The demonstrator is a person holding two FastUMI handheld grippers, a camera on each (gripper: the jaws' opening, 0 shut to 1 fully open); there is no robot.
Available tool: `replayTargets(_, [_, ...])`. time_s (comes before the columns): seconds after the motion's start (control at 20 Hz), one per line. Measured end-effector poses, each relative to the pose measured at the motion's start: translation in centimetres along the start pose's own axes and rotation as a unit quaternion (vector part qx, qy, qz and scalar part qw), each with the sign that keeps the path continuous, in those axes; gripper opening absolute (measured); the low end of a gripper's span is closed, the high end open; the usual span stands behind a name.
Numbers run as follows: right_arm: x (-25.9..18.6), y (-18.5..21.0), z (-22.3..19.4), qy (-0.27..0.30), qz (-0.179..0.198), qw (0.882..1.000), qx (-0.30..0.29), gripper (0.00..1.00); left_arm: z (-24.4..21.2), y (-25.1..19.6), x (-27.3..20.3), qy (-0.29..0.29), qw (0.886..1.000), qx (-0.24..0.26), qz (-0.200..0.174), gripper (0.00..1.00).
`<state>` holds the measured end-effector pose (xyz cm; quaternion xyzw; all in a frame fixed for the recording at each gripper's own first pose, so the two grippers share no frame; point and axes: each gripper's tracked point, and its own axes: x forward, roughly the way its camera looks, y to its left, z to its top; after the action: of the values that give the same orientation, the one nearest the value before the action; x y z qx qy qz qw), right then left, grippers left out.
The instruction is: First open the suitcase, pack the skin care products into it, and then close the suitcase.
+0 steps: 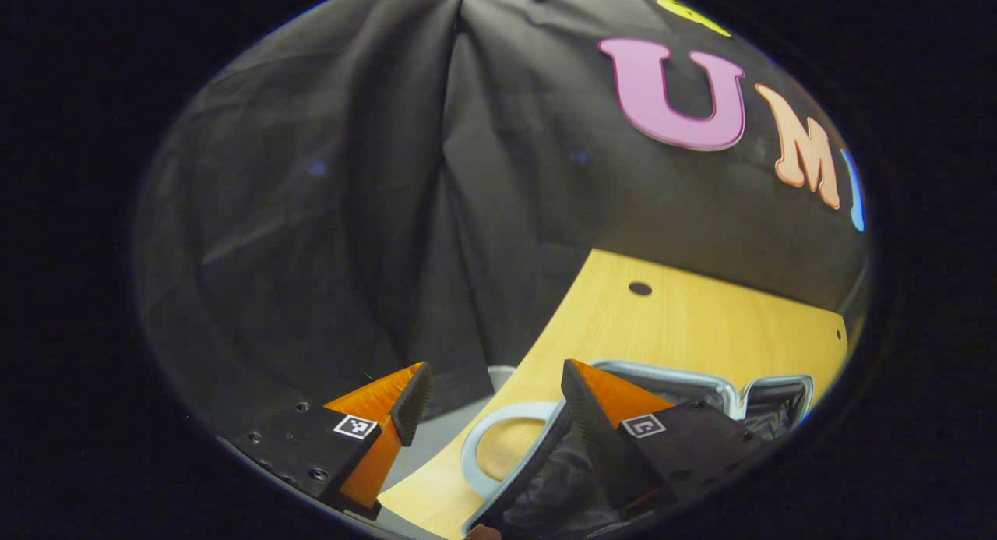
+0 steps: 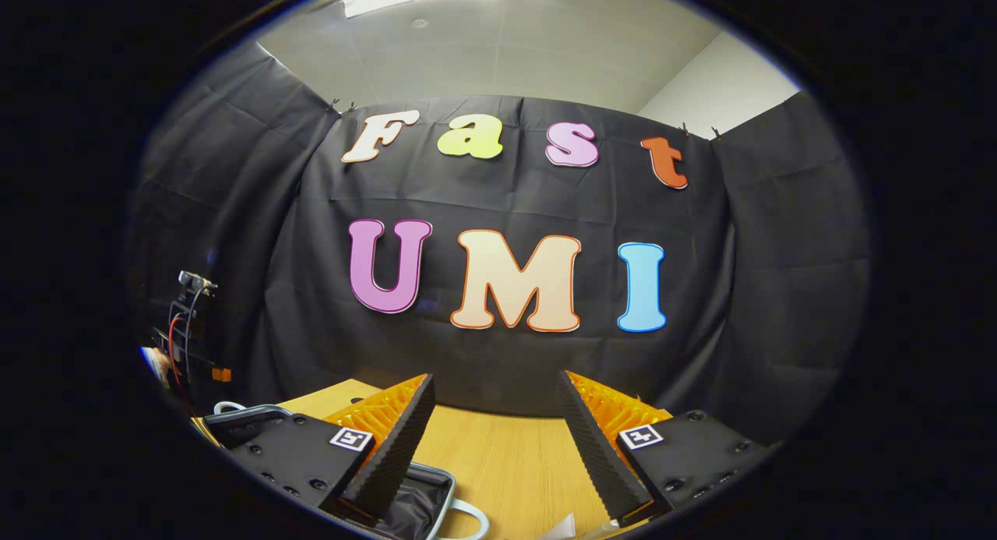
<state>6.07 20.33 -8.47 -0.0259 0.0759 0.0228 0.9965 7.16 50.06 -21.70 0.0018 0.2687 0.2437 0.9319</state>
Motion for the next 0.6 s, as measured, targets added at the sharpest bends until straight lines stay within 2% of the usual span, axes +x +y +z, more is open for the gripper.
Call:
replayTargets(0.15, [-0.7, -2.2, 0.3, -0.003, -0.001, 1.0, 0.008, 0.98, 3.9, -2.8, -4.1, -0.061, 0.998, 0.014, -0.001, 0.98])
replayTargets(0.4, [-1.5, -6.5, 1.3, -0.016, 0.001, 1.0, 0.016, 1.0, 9.6, -10.1, -12.3, -0.139, 0.989, -0.004, -0.043, 0.98])
replayTargets(0.6, [-1.9, -9.2, 2.1, -0.025, 0.007, 0.999, 0.027, 0.98, 11.7, -16.9, -17.2, -0.178, 0.98, -0.012, -0.089, 0.96])
